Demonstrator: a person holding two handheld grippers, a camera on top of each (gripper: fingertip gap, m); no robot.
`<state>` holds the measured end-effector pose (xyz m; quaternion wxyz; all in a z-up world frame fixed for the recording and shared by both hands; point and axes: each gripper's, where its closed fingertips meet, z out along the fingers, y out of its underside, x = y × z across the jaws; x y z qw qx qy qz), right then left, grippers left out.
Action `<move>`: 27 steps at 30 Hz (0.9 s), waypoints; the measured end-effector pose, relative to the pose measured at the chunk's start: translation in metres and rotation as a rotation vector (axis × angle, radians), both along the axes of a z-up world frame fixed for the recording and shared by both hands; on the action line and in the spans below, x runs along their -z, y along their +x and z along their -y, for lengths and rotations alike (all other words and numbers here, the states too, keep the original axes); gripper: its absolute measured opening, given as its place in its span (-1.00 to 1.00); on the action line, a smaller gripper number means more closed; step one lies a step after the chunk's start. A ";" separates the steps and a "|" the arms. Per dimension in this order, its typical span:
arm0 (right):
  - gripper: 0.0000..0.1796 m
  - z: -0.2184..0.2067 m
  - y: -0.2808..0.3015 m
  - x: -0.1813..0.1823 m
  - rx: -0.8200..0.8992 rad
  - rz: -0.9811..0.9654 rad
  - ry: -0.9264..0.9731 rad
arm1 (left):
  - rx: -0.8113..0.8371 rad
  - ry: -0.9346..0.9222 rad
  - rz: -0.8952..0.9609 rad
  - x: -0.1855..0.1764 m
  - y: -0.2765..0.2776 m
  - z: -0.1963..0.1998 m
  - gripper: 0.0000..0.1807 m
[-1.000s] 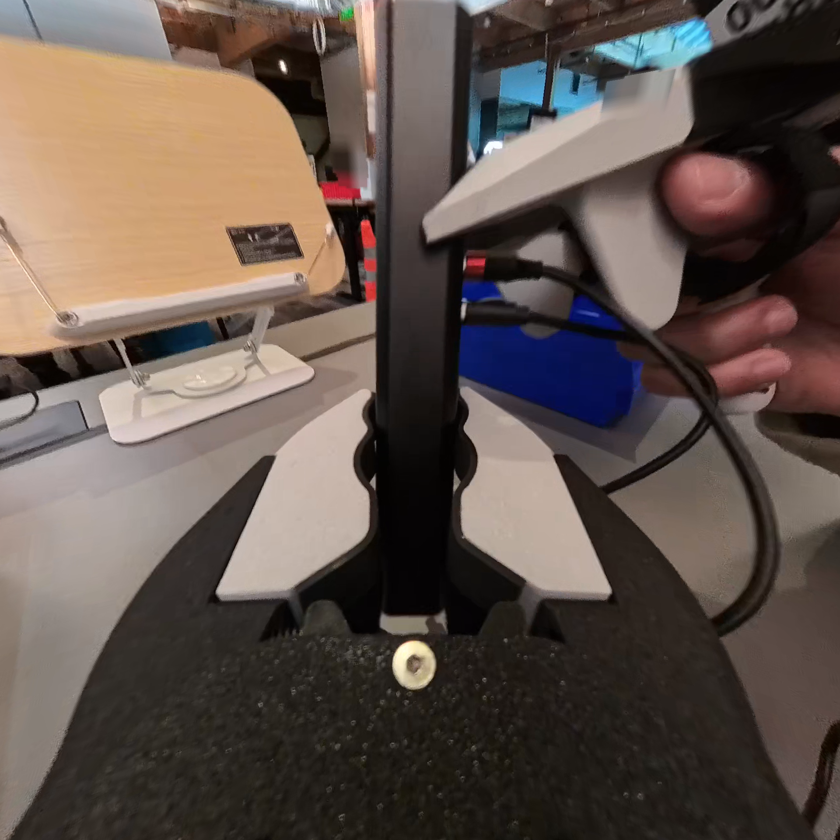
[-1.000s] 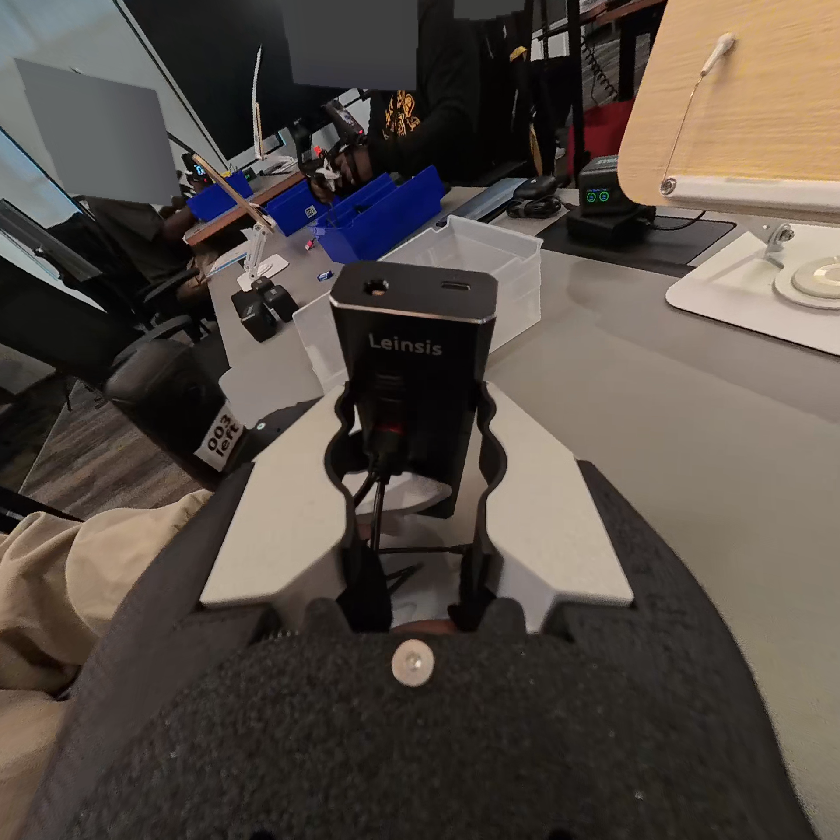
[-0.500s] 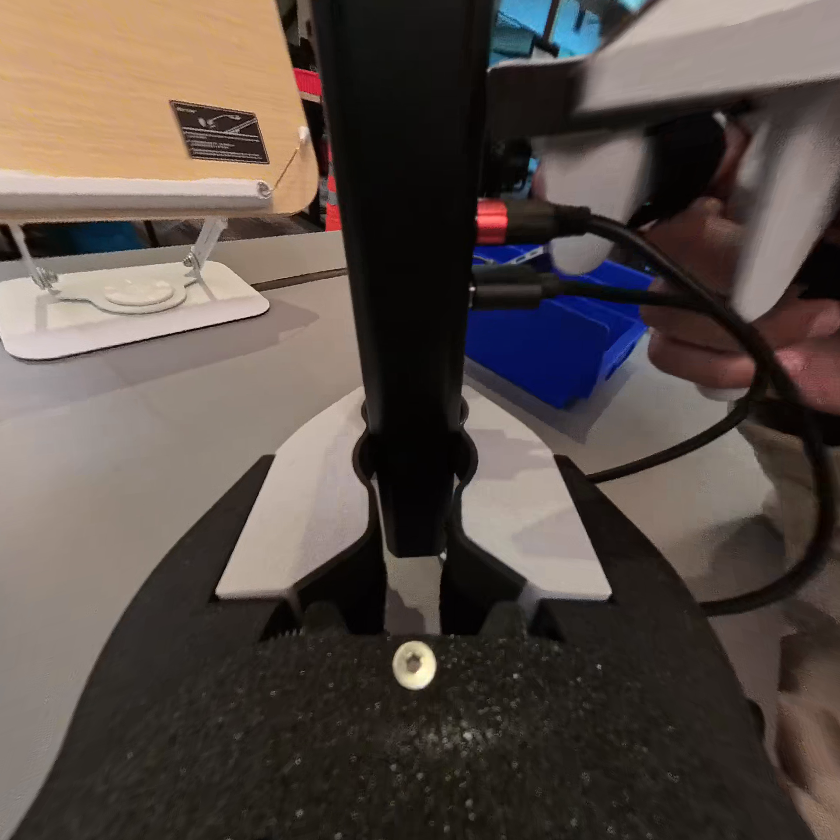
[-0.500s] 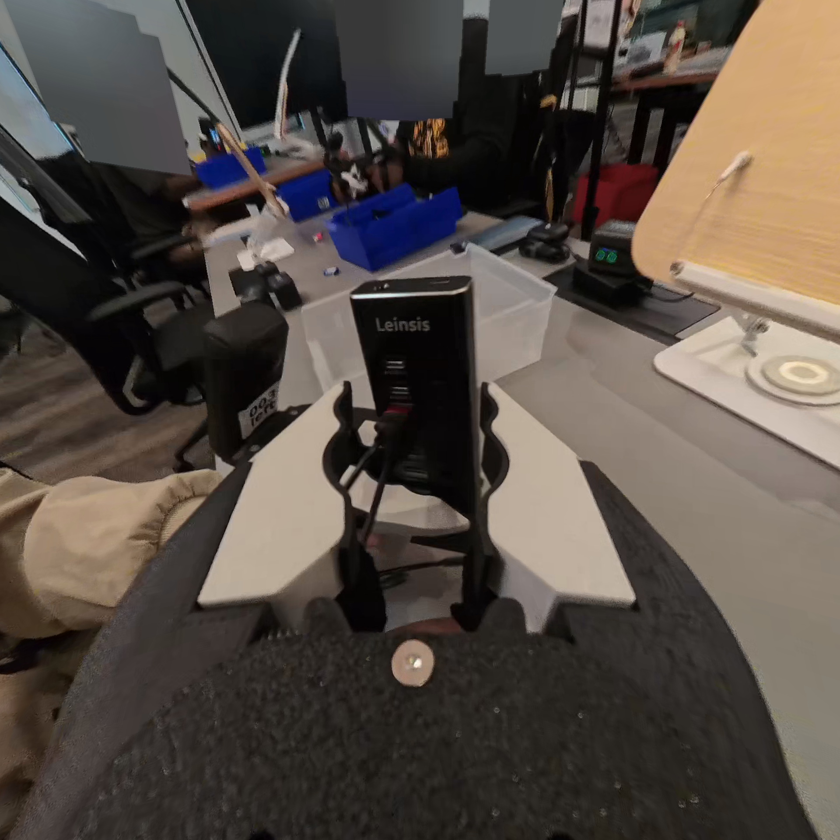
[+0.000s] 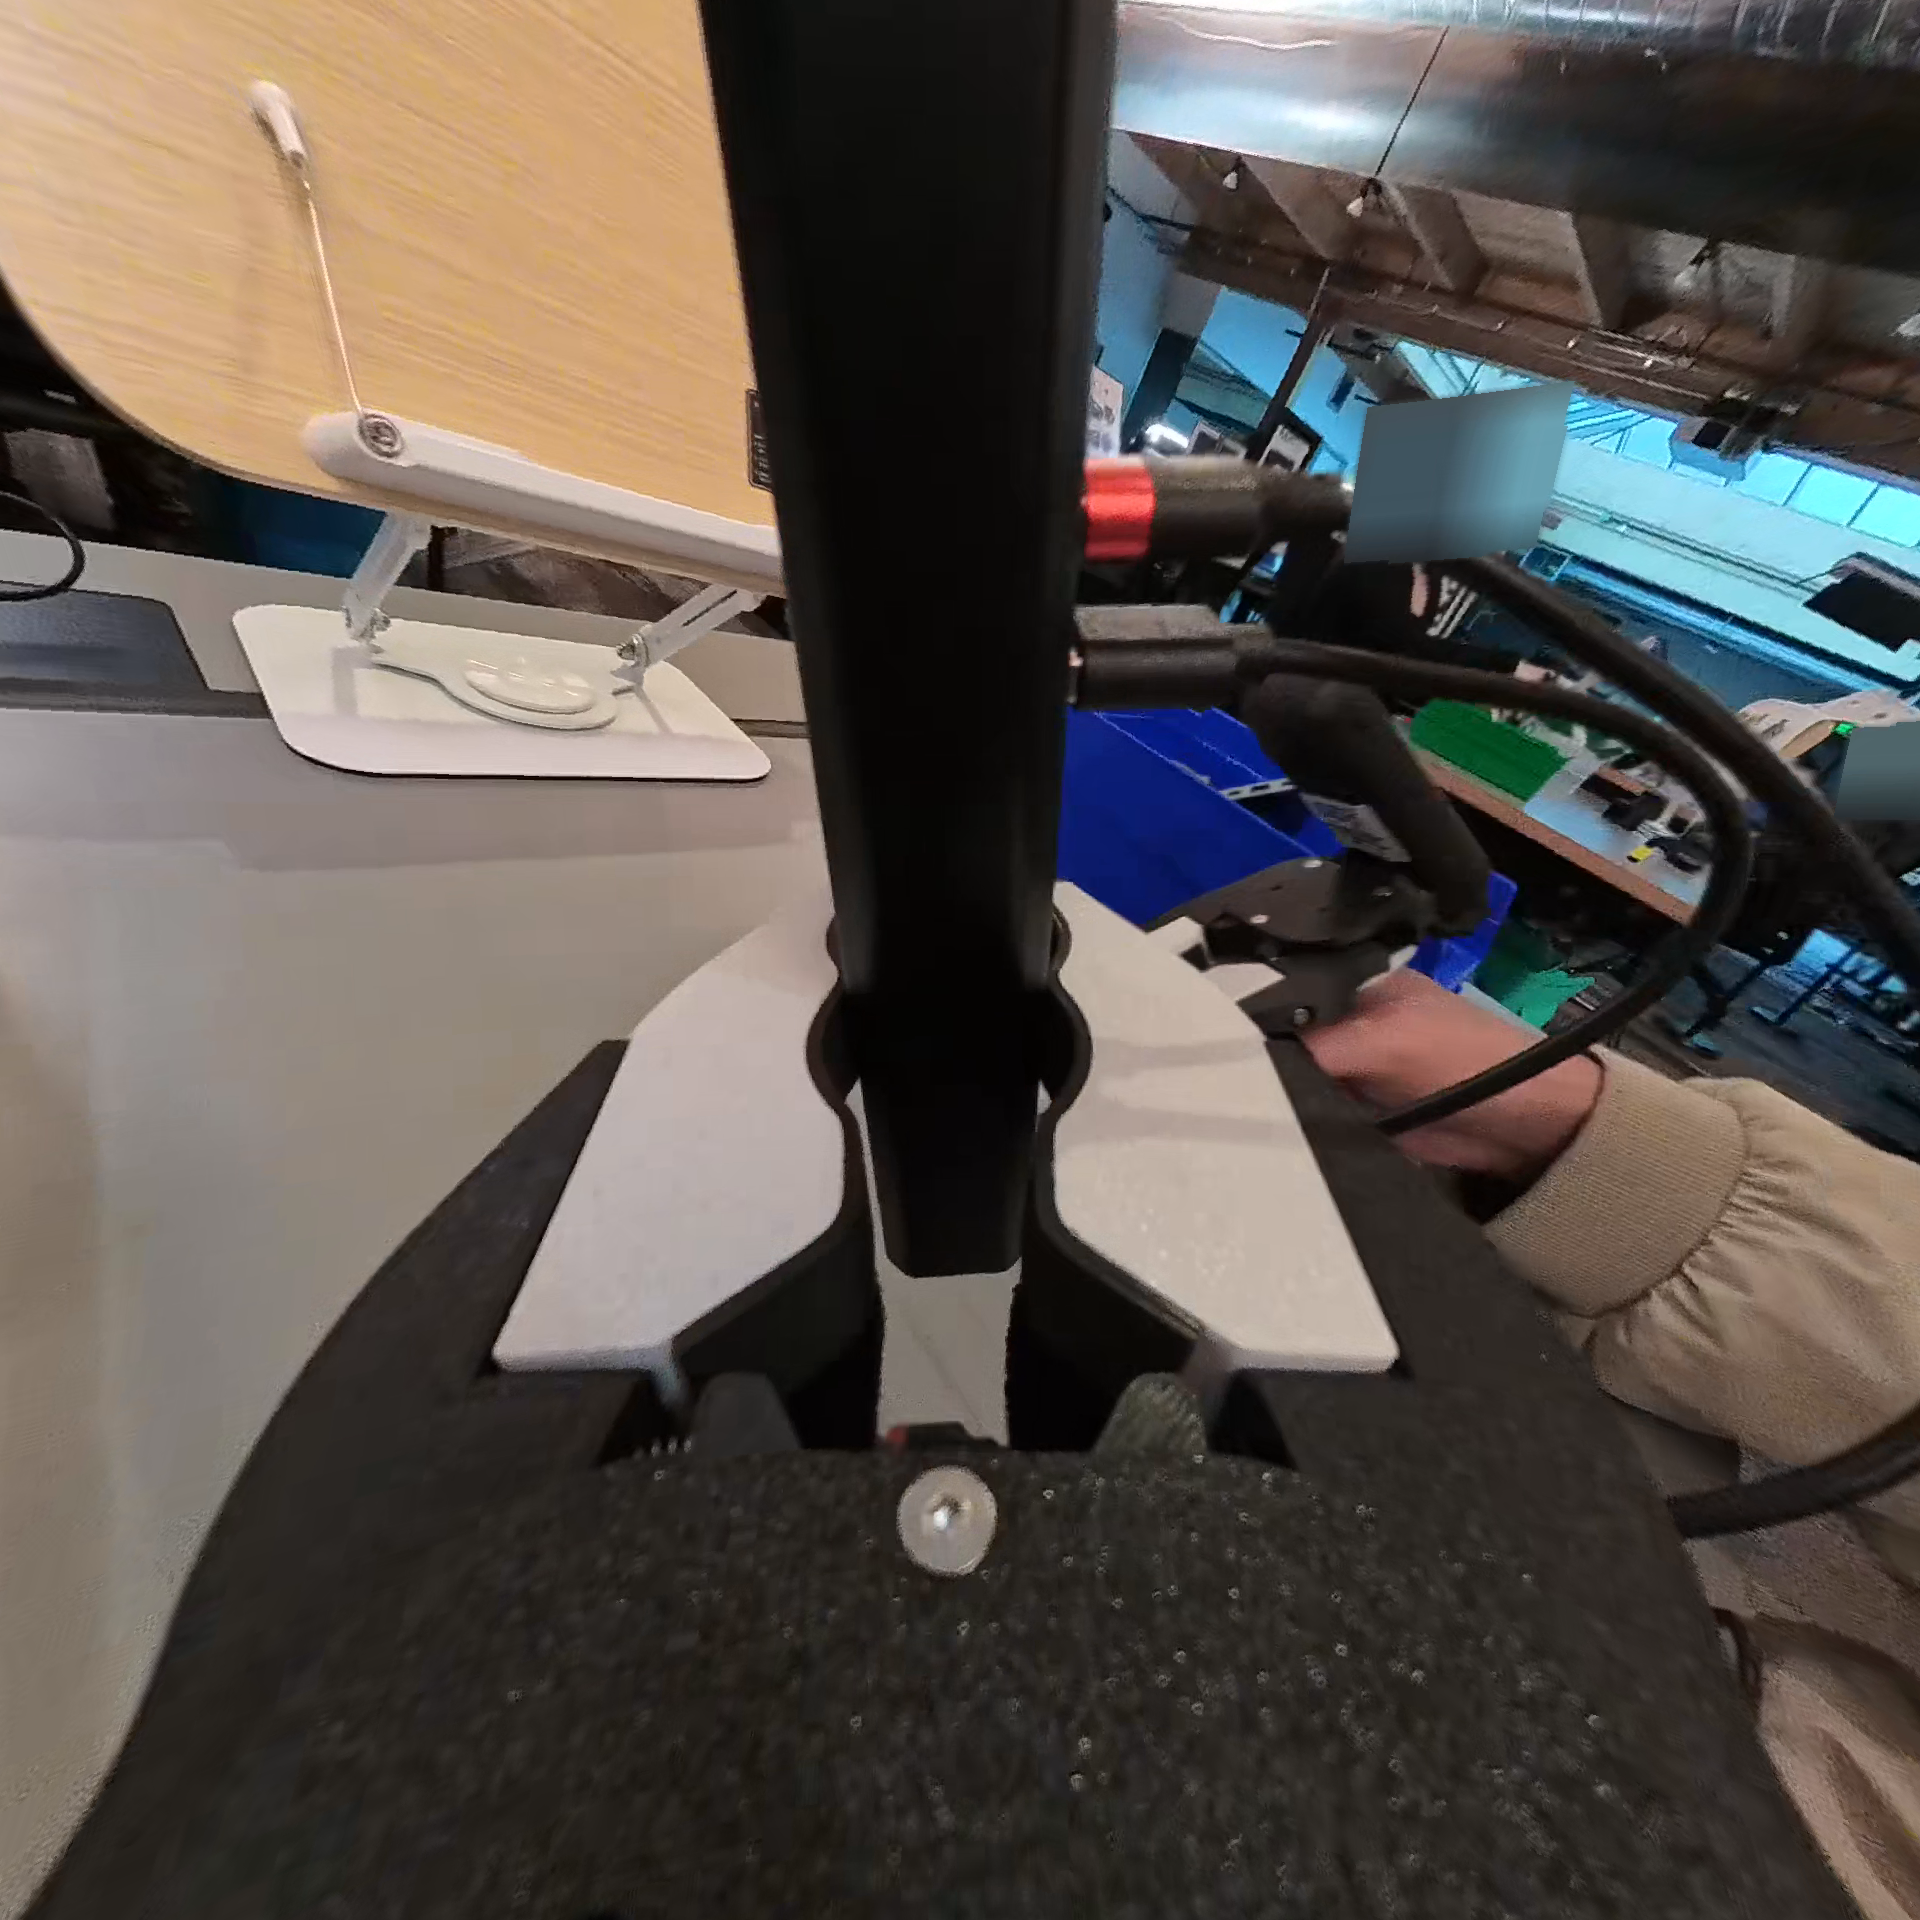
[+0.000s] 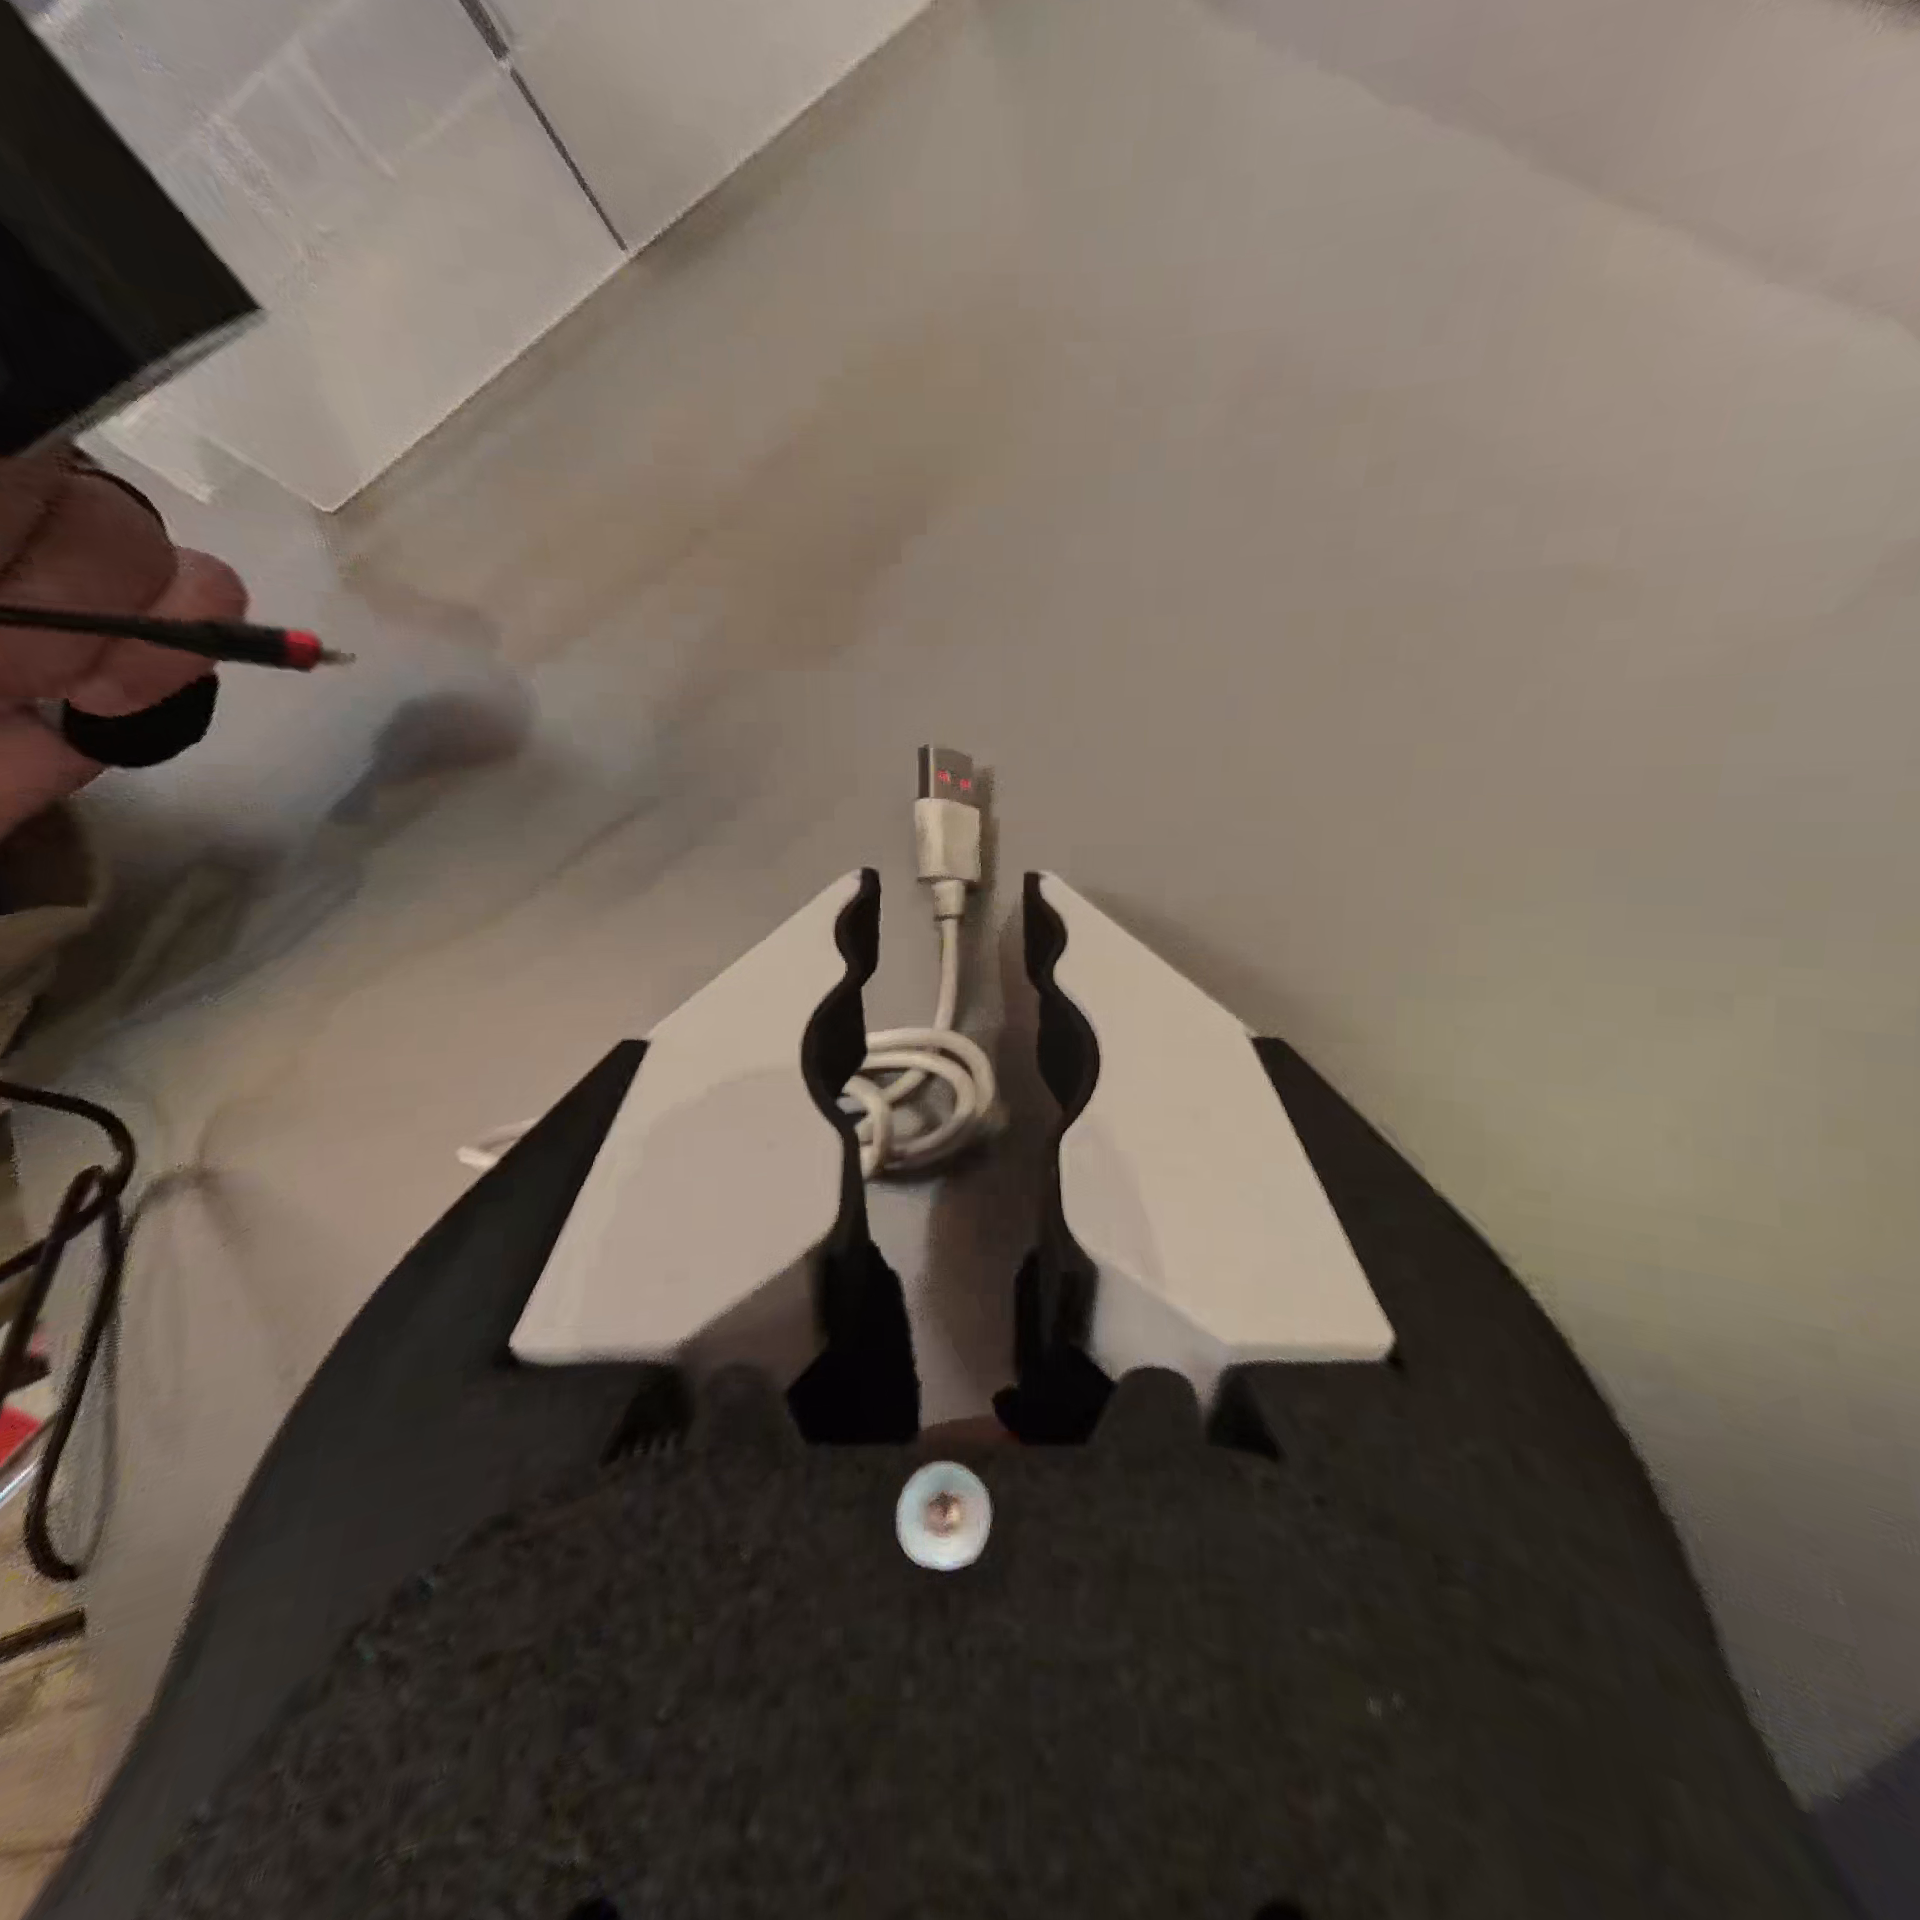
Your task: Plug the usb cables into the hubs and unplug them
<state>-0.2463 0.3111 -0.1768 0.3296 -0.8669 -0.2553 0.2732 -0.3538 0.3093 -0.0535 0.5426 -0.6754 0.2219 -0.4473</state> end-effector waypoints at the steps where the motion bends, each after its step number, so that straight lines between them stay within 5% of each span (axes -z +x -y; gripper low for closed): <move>1: -0.70 0.002 -0.002 0.005 -0.023 0.004 -0.035 | 0.009 0.001 -0.001 0.000 0.001 0.001 -0.66; 4: -0.93 0.005 -0.005 0.012 -0.070 0.082 -0.003 | 0.029 0.016 -0.015 0.001 0.006 0.003 -0.66; 8: -0.95 0.008 -0.005 0.011 -0.105 0.203 0.053 | 0.028 0.018 -0.088 0.011 0.011 0.003 -0.66; 12: -0.94 0.012 -0.009 -0.048 -0.109 0.214 0.254 | -0.054 0.001 -0.227 0.029 0.008 -0.006 -0.66; 18: -0.94 0.031 -0.022 -0.120 -0.162 0.500 0.521 | -0.062 0.042 -0.378 0.041 0.025 0.002 -0.67; 27: -0.94 0.053 -0.056 -0.122 -0.276 0.370 0.509 | -0.009 0.067 -0.409 0.041 0.043 0.017 -0.66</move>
